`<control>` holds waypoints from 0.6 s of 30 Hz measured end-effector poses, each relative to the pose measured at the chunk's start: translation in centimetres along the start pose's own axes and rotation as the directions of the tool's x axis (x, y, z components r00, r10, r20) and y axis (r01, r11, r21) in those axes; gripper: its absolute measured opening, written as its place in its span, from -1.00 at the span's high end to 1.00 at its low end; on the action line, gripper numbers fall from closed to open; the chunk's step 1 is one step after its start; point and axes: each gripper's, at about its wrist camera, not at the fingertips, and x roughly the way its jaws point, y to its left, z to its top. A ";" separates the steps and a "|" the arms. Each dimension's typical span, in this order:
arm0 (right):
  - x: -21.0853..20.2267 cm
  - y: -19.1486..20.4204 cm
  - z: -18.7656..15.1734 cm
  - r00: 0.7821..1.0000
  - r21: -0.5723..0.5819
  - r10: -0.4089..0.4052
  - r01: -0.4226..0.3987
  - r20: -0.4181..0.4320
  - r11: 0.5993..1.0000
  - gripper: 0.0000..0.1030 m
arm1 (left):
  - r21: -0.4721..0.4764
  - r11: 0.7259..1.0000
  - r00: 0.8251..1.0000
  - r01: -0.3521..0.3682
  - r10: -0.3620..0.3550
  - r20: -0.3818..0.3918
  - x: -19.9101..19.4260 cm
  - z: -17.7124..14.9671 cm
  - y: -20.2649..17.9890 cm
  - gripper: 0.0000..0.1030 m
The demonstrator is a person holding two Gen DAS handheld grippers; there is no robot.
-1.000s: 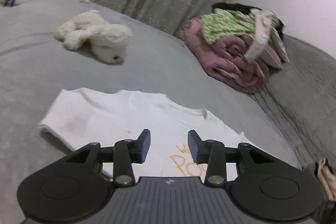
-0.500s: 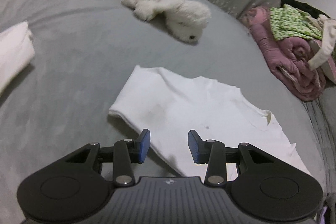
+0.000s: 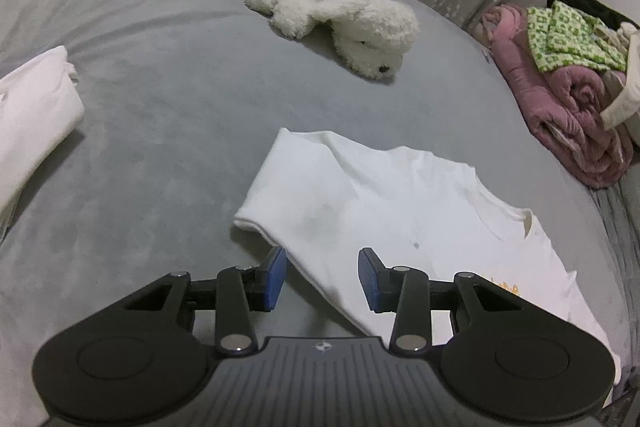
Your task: Fold clothes
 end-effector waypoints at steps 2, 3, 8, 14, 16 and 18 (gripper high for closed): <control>0.5 0.4 0.1 1.000 -0.012 -0.017 0.017 0.011 1.000 0.17 | -0.012 1.000 1.000 -0.003 0.003 -0.001 0.0 0.2 0.3 0.26; 0.7 0.7 0.0 0.999 -0.023 -0.024 0.024 0.022 0.999 0.17 | -0.012 1.000 1.000 -0.005 0.005 0.001 0.0 0.3 0.3 0.26; 1.3 1.3 -0.1 0.997 -0.064 -0.046 0.050 0.061 0.997 0.21 | -0.006 1.000 1.000 -0.007 0.007 0.008 0.0 0.5 0.3 0.26; 1.2 1.1 0.3 0.995 -0.086 -0.054 0.061 0.088 0.994 0.71 | 0.000 1.000 1.000 -0.009 0.009 0.008 0.1 0.4 0.4 0.26; 1.1 0.7 0.6 0.995 -0.087 -0.032 0.040 0.092 0.995 0.75 | 0.008 1.000 1.000 -0.008 0.008 0.011 0.2 0.4 0.2 0.26; 1.1 0.5 0.7 0.996 -0.084 -0.015 0.023 0.090 0.996 0.76 | 0.013 1.000 1.000 -0.009 0.008 0.010 0.2 0.4 0.1 0.26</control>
